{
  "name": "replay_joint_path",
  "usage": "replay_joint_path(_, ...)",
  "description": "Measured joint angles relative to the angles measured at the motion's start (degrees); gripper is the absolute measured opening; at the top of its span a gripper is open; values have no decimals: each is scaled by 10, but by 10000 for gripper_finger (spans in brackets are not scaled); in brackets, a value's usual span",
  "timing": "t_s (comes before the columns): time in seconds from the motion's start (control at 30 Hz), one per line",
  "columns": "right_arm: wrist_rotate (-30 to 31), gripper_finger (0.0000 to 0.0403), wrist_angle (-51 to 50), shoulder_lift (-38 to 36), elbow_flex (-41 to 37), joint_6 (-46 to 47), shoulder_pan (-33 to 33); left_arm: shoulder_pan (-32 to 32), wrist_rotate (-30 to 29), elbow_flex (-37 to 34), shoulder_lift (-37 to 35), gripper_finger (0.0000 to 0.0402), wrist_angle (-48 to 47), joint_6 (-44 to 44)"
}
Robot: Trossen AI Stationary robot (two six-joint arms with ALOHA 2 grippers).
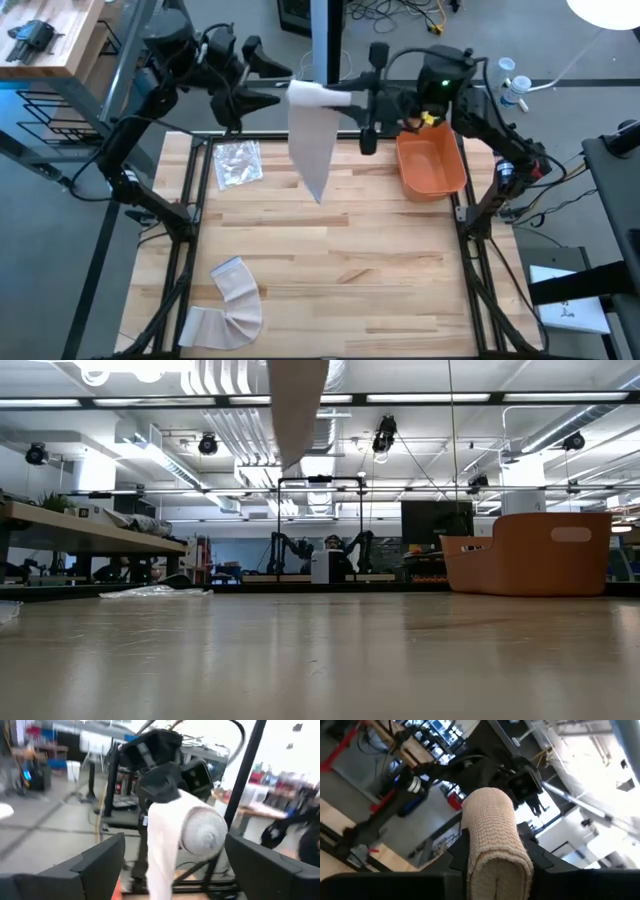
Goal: Roll bandage
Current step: Roll the center brown bandage
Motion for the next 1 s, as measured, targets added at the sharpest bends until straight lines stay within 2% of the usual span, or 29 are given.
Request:
replay_joint_path(0.17,9,92,-5,12,0,-38,8,23,65,0,0,328,-6,-72)
replay_joint_path(0.3,65,93,-5,21,0,-81,15,22,79,-1,-1,324,-10,-118)
replay_joint_path(0.43,73,92,5,28,0,-112,20,22,79,-1,-3,323,-10,-153)
replay_joint_path(0.77,73,92,37,46,-1,-121,26,20,50,-7,-1,336,-17,-108)
replay_joint_path(1.0,102,94,43,51,-1,-158,25,12,64,-32,-1,326,-16,-105)
